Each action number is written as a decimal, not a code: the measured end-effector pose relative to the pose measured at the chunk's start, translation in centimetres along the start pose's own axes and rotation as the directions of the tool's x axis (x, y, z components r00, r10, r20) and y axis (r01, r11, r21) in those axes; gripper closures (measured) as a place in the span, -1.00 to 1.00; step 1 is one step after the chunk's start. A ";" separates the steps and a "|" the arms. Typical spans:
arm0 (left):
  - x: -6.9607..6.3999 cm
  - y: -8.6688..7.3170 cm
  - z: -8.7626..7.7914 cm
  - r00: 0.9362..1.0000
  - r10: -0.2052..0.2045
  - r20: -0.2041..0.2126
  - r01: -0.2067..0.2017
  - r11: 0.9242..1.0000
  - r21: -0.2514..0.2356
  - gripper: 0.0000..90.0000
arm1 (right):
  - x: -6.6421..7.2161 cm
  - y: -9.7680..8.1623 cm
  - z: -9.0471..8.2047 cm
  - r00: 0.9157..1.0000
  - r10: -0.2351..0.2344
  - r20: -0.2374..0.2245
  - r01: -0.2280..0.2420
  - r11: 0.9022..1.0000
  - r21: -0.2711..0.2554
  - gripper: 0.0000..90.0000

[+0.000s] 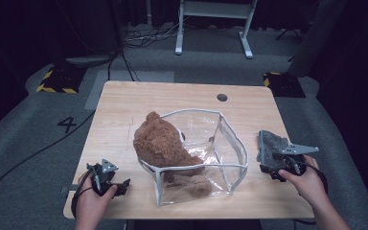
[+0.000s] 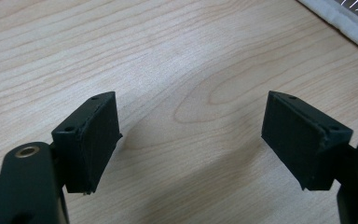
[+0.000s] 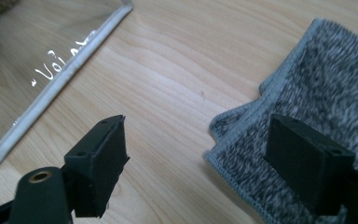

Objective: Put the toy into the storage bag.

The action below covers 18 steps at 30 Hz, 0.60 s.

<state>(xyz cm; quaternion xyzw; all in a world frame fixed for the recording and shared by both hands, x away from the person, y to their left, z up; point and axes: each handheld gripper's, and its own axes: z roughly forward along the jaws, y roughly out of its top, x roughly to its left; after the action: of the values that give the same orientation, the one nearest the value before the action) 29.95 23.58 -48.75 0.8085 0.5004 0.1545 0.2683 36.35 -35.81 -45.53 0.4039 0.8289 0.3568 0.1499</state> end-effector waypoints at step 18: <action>0.2 -0.4 1.3 1.000 -0.008 0.003 0.008 0.996 -0.086 -0.65 | 1.0 -4.0 2.8 0.996 0.001 0.086 0.005 0.998 -0.060 -0.54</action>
<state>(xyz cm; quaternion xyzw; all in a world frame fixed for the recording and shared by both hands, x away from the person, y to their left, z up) 30.43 23.58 -50.05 0.7944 0.4964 0.1738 0.3039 34.93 -35.42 -50.29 0.4134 0.8111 0.3637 0.1976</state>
